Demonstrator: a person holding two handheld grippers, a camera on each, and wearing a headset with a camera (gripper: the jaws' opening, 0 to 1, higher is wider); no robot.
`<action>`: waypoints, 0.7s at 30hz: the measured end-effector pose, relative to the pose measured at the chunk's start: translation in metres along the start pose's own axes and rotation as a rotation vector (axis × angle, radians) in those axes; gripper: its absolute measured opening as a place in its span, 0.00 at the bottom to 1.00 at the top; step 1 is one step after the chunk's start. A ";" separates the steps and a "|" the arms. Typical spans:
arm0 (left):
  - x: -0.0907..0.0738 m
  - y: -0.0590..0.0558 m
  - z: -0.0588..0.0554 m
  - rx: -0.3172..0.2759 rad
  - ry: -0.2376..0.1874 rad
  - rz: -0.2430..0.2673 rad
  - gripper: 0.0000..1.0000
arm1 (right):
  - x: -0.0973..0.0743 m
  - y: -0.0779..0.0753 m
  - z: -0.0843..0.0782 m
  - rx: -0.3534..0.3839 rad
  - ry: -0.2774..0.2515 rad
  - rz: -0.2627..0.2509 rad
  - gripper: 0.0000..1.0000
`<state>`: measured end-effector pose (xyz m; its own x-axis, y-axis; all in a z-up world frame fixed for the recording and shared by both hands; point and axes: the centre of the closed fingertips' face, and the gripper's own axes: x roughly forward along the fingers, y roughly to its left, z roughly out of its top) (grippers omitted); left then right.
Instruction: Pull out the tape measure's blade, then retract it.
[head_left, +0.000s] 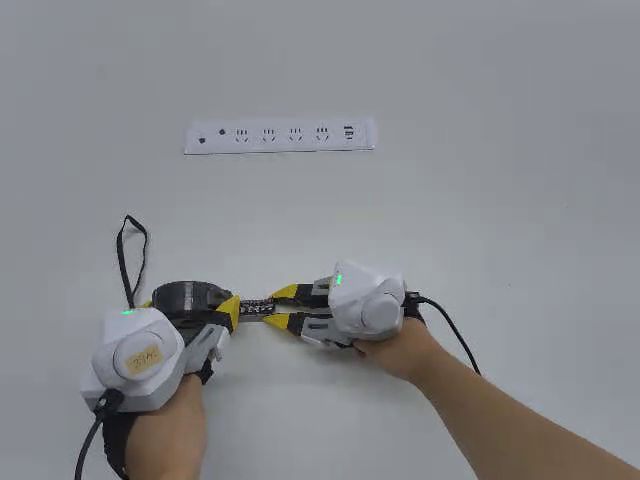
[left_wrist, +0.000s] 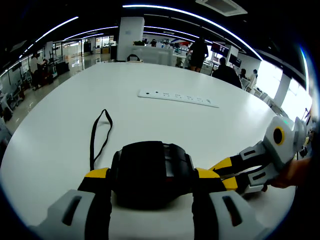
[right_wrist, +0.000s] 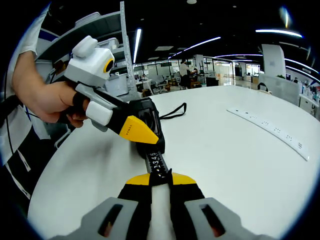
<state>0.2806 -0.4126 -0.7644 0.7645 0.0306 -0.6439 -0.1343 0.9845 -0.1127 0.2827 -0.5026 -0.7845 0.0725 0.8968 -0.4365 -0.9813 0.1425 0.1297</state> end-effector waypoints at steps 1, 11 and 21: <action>0.000 0.000 0.000 -0.001 0.000 0.000 0.63 | 0.001 0.000 0.000 -0.001 0.000 0.001 0.11; 0.000 0.000 0.000 -0.008 0.002 0.001 0.63 | 0.011 0.002 0.003 -0.002 0.000 0.008 0.11; -0.001 0.000 0.001 -0.015 0.002 0.000 0.63 | 0.017 0.004 0.006 -0.003 -0.001 0.017 0.11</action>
<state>0.2804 -0.4121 -0.7634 0.7631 0.0306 -0.6455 -0.1440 0.9818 -0.1237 0.2811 -0.4849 -0.7863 0.0556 0.8997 -0.4330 -0.9829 0.1256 0.1347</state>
